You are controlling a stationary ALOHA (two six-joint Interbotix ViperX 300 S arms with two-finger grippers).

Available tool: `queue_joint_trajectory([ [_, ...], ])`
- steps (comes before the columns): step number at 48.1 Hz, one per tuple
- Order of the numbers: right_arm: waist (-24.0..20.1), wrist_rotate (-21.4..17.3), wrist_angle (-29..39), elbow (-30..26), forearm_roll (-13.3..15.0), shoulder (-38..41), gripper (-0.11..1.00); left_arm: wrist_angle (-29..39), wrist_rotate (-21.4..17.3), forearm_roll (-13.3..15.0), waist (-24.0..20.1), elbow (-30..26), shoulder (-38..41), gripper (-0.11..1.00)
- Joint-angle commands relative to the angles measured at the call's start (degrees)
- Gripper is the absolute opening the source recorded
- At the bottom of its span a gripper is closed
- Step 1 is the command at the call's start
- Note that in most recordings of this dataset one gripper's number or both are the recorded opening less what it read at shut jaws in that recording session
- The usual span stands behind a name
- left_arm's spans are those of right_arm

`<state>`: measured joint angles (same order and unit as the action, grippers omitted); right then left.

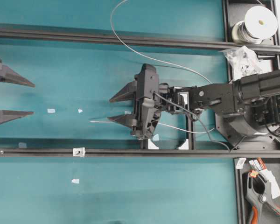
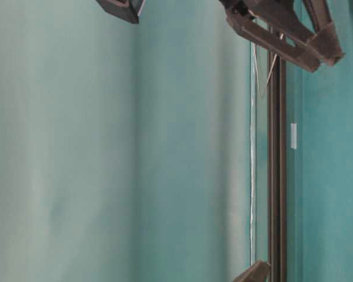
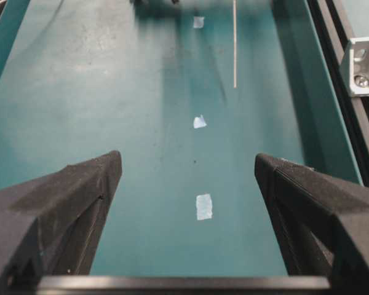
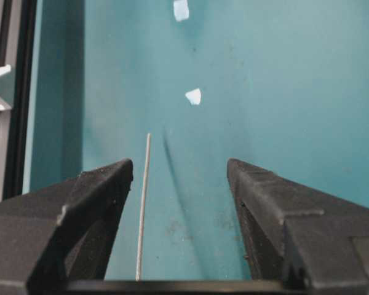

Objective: Insert the wire through the hole in the metal fitting.
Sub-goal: 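Lower the open right gripper and close it on the wire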

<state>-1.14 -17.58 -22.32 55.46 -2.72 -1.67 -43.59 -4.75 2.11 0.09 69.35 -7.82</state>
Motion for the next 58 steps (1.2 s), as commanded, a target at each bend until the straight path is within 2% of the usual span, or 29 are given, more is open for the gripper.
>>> queue_joint_trajectory([
  [1, -0.26, -0.18, -0.53, -1.14, 0.0, -0.35, 0.73, -0.62, 0.09, 0.09, 0.09, -0.7, -0.18, 0.78],
  [17, -0.88, -2.02, 0.0, -1.49, 0.0, 0.62, 0.73, -0.62, 0.09, 0.09, 0.09, -0.53, 0.26, 0.77],
  [45, -2.72, -2.46, 0.79, -3.08, 0.0, 4.39, 0.73, -0.62, 0.09, 0.09, 0.09, -0.7, 0.26, 0.77],
  [58, -2.72, -4.66, 3.08, -3.52, -0.18, 4.39, 0.73, -0.62, 0.09, 0.09, 0.09, -0.88, 0.26, 0.77],
])
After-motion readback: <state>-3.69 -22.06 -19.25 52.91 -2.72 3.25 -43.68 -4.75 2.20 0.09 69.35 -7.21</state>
